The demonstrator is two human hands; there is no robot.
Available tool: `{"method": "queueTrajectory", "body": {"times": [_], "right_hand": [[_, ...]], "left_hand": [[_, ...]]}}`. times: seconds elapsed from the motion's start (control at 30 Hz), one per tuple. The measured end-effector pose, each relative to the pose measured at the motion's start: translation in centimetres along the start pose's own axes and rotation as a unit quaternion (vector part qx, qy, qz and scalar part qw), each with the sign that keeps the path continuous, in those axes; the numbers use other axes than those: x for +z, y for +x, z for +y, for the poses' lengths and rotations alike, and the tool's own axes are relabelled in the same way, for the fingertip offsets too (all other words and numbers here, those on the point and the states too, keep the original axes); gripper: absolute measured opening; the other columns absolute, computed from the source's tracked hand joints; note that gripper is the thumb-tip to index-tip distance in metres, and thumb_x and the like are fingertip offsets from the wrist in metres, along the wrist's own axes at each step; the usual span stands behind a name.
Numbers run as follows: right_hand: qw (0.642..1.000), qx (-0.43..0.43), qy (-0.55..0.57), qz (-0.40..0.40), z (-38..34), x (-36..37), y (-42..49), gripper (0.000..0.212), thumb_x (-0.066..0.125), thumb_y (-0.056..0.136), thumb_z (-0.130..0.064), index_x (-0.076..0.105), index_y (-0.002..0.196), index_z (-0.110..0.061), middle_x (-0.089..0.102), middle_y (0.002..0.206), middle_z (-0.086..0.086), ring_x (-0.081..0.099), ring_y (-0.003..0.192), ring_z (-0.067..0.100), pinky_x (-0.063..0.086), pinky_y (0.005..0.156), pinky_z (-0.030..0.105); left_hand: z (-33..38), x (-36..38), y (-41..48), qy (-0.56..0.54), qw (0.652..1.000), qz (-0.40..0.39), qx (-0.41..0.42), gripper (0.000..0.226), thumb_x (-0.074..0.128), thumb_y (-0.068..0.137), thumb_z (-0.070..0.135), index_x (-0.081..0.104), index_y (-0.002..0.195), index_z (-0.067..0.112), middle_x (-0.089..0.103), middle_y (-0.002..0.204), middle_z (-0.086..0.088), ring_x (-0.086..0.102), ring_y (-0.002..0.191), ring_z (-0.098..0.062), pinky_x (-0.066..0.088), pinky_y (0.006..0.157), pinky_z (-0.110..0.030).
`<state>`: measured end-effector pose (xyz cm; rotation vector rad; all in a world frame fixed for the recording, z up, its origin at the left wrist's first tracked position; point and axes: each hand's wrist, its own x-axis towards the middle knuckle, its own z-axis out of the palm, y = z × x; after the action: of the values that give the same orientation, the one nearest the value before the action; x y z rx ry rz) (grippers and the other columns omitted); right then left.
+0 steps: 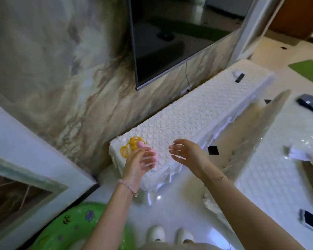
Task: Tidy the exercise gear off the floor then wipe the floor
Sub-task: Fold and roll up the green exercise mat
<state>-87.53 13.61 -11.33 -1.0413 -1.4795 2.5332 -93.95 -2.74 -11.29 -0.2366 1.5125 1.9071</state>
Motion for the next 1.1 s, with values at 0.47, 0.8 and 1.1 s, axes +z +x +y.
{"method": "queueTrajectory", "body": {"times": [0.47, 0.8, 1.1], "right_hand": [[0.942, -0.158, 0.188, 0.230, 0.1, -17.4, -18.0, 0.011, 0.048, 0.092, -0.013, 0.058, 0.086, -0.010, 0.069, 0.073, 0.007, 0.064, 0.073, 0.020, 0.050, 0.086, 0.035], [0.861, -0.218, 0.233, 0.397, 5.7, -32.2, -36.6, 0.011, 0.054, 0.090, -0.016, 0.062, 0.088, -0.009, 0.070, 0.080, 0.008, 0.067, 0.079, 0.021, 0.052, 0.083, 0.033], [0.726, -0.251, 0.343, 0.541, 12.0, -41.6, -51.0, 0.012, 0.052, 0.091, -0.013, 0.061, 0.085, -0.010, 0.066, 0.078, 0.007, 0.063, 0.079, 0.021, 0.050, 0.083, 0.033]], "left_hand": [[-8.6, 17.2, -8.9, 0.159, 0.963, -0.215, -0.030, 0.019, 0.044, 0.096, 0.012, 0.059, 0.086, 0.010, 0.061, 0.076, -0.006, 0.057, 0.063, -0.018, 0.051, 0.054, -0.022], [-21.3, 31.8, -22.0, 0.250, 0.873, -0.415, -0.052, 0.022, 0.041, 0.098, 0.014, 0.061, 0.089, 0.011, 0.064, 0.081, -0.006, 0.060, 0.069, -0.018, 0.051, 0.068, -0.030], [-32.7, 42.1, -33.2, 0.333, 0.762, -0.545, -0.111, 0.015, 0.047, 0.094, 0.012, 0.061, 0.092, 0.009, 0.067, 0.077, -0.003, 0.062, 0.070, -0.018, 0.052, 0.068, -0.028]]}}
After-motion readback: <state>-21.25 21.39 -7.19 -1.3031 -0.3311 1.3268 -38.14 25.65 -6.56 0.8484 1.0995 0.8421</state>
